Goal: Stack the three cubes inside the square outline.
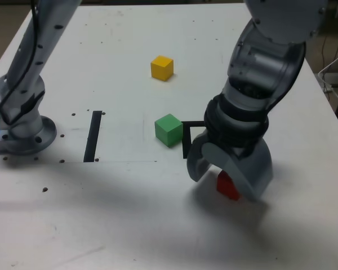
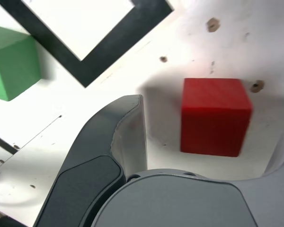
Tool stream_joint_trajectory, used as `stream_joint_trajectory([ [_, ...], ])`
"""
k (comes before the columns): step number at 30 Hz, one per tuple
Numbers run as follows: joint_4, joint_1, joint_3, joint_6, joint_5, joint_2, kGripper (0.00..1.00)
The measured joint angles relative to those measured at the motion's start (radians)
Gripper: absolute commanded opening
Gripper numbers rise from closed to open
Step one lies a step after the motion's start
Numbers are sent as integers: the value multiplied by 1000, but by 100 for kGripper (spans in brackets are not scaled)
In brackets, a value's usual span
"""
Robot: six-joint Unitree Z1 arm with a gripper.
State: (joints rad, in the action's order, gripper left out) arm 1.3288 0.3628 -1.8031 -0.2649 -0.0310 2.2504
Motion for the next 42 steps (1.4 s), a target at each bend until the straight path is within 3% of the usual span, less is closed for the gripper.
stream_joint_trajectory([
  [4,21,8,-33,4,-15,13,76],
  [10,56,27,-87,29,-61,25,47],
  [15,62,30,-90,35,-70,29,28],
  [42,66,30,-95,35,-50,55,26],
])
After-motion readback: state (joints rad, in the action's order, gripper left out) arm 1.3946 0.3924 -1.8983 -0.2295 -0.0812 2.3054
